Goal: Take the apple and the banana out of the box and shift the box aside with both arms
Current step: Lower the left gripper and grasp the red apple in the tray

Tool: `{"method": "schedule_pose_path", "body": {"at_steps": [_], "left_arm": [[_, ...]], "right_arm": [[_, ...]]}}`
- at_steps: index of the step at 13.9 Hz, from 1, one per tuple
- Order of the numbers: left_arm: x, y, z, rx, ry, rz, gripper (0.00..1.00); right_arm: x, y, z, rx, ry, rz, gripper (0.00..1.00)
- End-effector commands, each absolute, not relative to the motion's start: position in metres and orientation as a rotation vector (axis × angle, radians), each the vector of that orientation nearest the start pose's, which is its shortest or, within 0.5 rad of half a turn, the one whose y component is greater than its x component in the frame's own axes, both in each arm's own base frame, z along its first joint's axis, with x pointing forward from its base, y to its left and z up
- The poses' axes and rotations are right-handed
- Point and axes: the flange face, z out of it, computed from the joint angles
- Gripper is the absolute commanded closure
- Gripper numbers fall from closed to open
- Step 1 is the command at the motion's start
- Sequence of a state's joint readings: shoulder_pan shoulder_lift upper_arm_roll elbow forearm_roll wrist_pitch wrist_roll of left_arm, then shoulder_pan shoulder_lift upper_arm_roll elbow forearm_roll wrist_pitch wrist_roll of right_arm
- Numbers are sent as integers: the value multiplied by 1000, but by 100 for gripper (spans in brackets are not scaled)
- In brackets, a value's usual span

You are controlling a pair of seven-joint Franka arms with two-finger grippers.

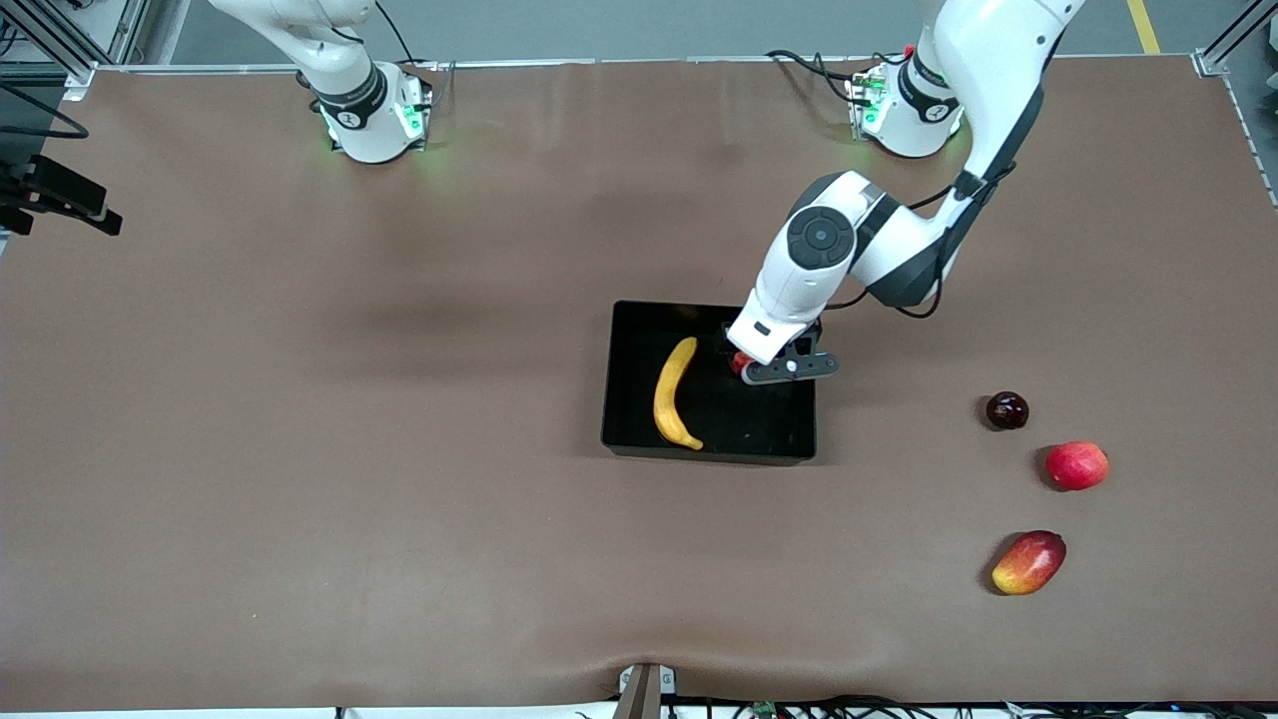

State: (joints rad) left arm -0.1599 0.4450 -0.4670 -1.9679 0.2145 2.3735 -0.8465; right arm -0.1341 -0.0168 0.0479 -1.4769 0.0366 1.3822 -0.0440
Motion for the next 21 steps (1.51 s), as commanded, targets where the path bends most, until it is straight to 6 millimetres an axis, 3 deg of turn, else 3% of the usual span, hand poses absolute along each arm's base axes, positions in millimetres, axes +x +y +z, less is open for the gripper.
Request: {"method": "schedule_pose_path", "body": {"at_steps": [1,8,9,11,12,13,14,16,18,21], "left_arm": [[507,-357,251,-3189,-177,14,0],[495,-364,224,-3142,-128,28,0],[494,-363,215,-3129,-129,34,4],[494,-363,213,-3123,-127,30,28],[494,-363,213,-3121,-132,31,53],[495,-364,216,-3117,-132,26,85],[497,-364,223,-3111,-114,14,100],[510,-364,256,-3058,-101,-8,100],[522,-382,302,-2997,-116,4,100],[563,-365,378,-2975,-180,-43,100]], "right_arm": [[528,-42,665,-3078,48,112,0],[529,-44,664,-3078,52,111,0],[529,-45,664,-3078,57,111,0],[530,-43,663,-3076,50,114,0],[530,-44,663,-3076,52,113,0],[530,-45,663,-3076,55,113,0],[530,-44,663,-3078,53,114,0],[531,-45,662,-3077,55,114,0],[531,-45,662,-3077,55,114,0],[531,-45,663,-3076,55,109,0]]}}
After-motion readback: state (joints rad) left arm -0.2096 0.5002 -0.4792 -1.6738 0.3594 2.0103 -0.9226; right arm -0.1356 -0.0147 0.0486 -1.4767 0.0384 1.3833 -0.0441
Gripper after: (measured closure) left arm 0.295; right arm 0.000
